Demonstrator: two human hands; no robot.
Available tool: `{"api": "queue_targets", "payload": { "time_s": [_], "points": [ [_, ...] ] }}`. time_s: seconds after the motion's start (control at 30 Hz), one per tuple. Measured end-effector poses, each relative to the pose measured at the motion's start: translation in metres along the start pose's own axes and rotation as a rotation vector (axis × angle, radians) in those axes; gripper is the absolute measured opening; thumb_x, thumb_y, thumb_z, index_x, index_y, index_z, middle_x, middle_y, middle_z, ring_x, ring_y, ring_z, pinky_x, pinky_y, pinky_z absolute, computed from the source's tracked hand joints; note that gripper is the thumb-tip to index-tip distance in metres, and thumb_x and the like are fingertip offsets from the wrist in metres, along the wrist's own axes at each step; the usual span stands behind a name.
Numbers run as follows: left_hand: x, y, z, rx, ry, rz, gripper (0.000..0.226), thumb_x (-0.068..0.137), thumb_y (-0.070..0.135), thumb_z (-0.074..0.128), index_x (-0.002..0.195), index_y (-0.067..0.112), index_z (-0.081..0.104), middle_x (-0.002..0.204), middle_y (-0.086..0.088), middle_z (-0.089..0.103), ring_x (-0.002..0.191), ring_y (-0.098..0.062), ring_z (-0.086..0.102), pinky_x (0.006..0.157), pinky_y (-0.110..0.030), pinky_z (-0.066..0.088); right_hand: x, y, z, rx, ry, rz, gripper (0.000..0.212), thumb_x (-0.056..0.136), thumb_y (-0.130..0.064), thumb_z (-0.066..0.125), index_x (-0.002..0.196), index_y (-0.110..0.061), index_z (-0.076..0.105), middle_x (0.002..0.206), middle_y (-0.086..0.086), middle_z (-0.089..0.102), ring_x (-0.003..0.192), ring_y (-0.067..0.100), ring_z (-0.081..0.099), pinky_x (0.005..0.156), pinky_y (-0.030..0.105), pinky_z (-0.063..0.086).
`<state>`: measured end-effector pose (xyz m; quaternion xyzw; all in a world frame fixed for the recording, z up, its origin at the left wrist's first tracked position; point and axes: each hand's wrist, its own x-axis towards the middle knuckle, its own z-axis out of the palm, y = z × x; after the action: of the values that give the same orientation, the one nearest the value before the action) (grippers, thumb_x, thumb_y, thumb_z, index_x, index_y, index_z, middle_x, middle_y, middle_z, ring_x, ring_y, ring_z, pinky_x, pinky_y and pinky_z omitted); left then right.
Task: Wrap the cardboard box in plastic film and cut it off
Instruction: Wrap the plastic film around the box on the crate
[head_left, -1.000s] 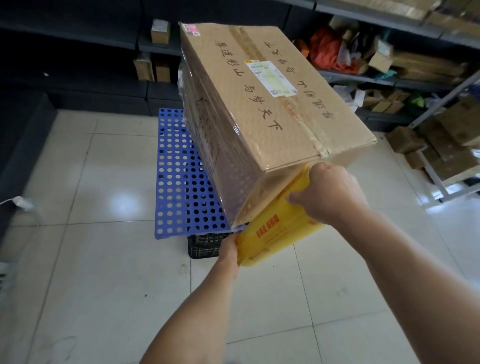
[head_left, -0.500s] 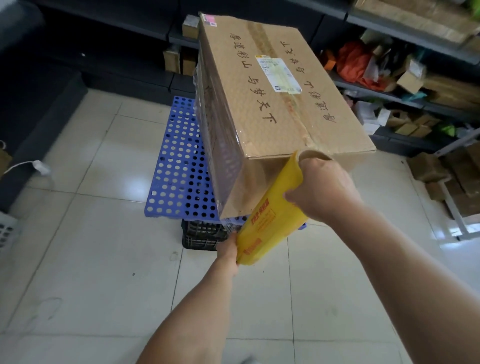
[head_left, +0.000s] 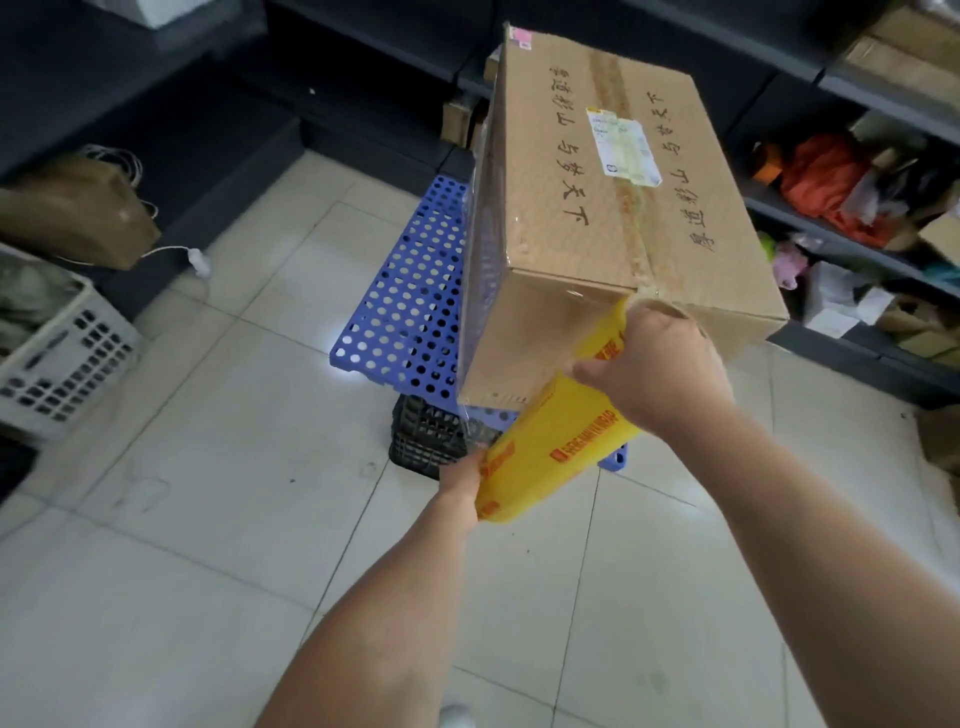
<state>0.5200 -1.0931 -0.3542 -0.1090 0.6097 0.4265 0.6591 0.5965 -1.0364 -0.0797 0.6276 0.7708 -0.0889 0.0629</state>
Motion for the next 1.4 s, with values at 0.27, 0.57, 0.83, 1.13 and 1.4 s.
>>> {"api": "queue_targets", "payload": {
  "time_s": [0.27,0.57,0.83,1.13,1.4],
  "points": [
    [0.018,-0.004,0.016,0.150,0.044,-0.007,0.074,0.074,0.055,0.058,0.133,0.013,0.047,0.123,-0.013,0.059,0.108,-0.033,0.058,0.098,-0.047,0.047,0.007,0.011,-0.012,-0.012,0.039,-0.048,0.042,0.087,-0.038,0.063,0.066,-0.014,0.036,0.064,0.001,0.041,0.071,0.027,0.049,0.061,0.032,0.037],
    [-0.015,-0.006,0.014,0.177,0.157,0.069,0.033,0.092,0.032,0.049,0.110,0.005,0.056,0.113,-0.014,0.059,0.108,-0.034,0.056,0.100,-0.046,0.045,0.009,0.027,-0.014,-0.012,0.012,-0.086,0.044,0.090,-0.050,0.054,0.080,-0.009,0.041,0.063,0.002,0.033,0.075,0.026,0.044,0.064,0.034,0.038],
    [-0.009,-0.054,0.043,-0.188,0.246,0.128,0.055,0.087,0.040,0.057,0.131,0.009,0.047,0.127,-0.012,0.056,0.110,-0.031,0.054,0.096,-0.039,0.043,0.007,0.064,-0.007,-0.045,-0.015,-0.373,0.049,0.085,-0.023,0.059,0.129,-0.009,0.042,0.090,0.008,0.050,0.085,0.032,0.053,0.064,0.031,0.039],
    [-0.021,-0.067,0.058,-0.300,0.215,0.110,0.050,0.085,0.027,0.057,0.131,0.007,0.047,0.123,-0.017,0.058,0.108,-0.036,0.056,0.098,-0.050,0.046,0.006,0.057,-0.007,-0.164,0.119,-0.439,0.055,0.088,-0.053,0.056,0.108,-0.002,0.053,0.084,0.011,0.054,0.086,0.033,0.061,0.063,0.037,0.045],
    [-0.022,-0.071,0.066,-0.308,0.207,0.101,0.050,0.089,0.044,0.057,0.126,0.011,0.051,0.123,-0.013,0.060,0.108,-0.034,0.059,0.095,-0.051,0.049,0.014,0.071,-0.017,-0.116,-0.046,-0.452,0.018,0.083,-0.015,0.058,0.080,-0.008,0.041,0.067,0.004,0.044,0.056,0.019,0.044,0.043,0.025,0.029]
  ]
}}
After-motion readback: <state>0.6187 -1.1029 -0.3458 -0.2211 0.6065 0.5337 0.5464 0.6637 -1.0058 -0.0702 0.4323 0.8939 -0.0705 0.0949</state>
